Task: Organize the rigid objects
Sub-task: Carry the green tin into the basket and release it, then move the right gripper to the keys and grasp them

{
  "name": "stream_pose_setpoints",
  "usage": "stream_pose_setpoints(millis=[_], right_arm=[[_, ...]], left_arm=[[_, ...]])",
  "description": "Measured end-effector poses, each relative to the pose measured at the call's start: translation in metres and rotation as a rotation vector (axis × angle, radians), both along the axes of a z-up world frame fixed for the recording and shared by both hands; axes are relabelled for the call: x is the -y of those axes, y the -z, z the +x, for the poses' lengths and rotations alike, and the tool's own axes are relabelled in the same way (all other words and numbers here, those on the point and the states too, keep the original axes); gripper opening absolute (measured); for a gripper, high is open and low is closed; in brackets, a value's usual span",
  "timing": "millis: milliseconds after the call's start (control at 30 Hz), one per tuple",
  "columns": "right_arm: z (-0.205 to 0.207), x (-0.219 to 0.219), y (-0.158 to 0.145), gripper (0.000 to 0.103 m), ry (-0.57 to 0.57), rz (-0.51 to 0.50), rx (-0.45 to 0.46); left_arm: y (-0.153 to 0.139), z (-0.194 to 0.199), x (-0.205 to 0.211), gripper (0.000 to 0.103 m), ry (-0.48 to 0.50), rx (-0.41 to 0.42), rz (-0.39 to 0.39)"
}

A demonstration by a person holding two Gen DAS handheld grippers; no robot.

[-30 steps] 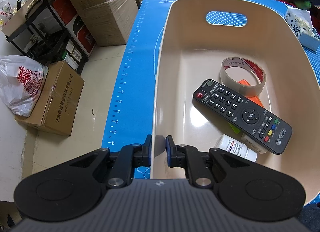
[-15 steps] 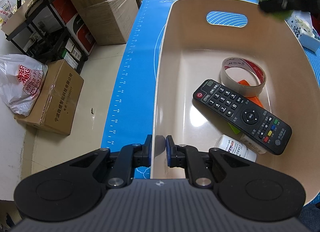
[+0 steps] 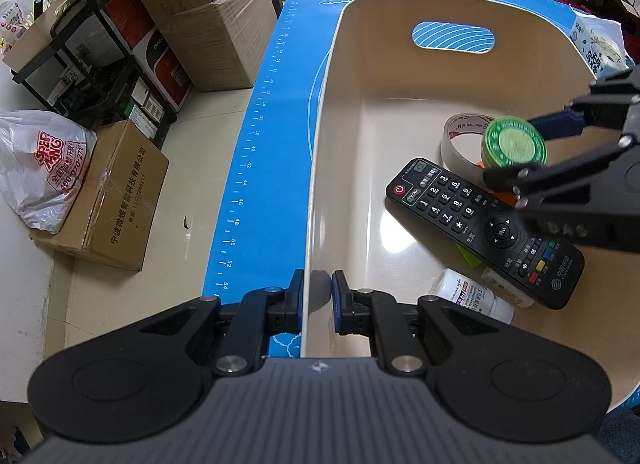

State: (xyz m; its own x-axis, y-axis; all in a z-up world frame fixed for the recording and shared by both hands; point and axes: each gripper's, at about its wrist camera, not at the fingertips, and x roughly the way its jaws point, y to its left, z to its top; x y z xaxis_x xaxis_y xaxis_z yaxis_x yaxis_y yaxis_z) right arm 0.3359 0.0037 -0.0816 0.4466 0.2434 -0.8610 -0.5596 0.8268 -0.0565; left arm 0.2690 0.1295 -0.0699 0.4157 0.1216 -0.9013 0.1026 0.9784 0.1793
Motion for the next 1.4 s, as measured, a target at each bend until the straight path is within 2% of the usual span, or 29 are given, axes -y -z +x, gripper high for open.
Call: stream_pose_setpoints(millis=[167,300,467,633,700,767,967,1100,1233,1400], right_arm=[[0.003,-0.003,0.014,0.054,0.005,-0.049,-0.063],[0.0,-0.006,0.018,0.06,-0.015,-0.079,-0.053],[0.001,-0.002,0.017,0.062,-0.03,-0.067,-0.047],[-0.005,0.001,0.008,0.072,-0.057,-0.044,-0.026],[-0.005,0.003,0.002,0.081,-0.056,-0.03,-0.011],[-0.004,0.006,-0.007,0.088,-0.034,-0.01,0.01],[0.0,0.03,-0.034,0.089,0.009,0.095,0.02],[0.004,0.057,-0.057,0.09,0.054,0.135,0.074],[0.018,0.103,-0.076,0.09,0.162,0.204,0.112],[0.035,0.158,-0.069,0.091,0.313,0.227,0.088]], left_arm=[[0.0,0.0,0.0,0.015,0.0,0.001,0.002],[0.0,0.0,0.0,0.015,0.0,0.0,0.002],[0.0,-0.001,0.0,0.015,0.0,0.002,0.006],[0.0,-0.001,0.001,0.015,-0.001,0.001,0.009],[0.0,-0.001,0.001,0.015,-0.001,0.001,0.01],[0.0,-0.001,0.001,0.015,-0.001,0.001,0.01],[0.0,-0.001,0.002,0.015,-0.003,0.002,0.01],[0.0,-0.001,0.002,0.015,-0.004,0.002,0.009],[0.0,-0.001,0.002,0.015,-0.004,0.002,0.01],[0.0,-0.001,0.002,0.015,-0.004,0.002,0.011]])
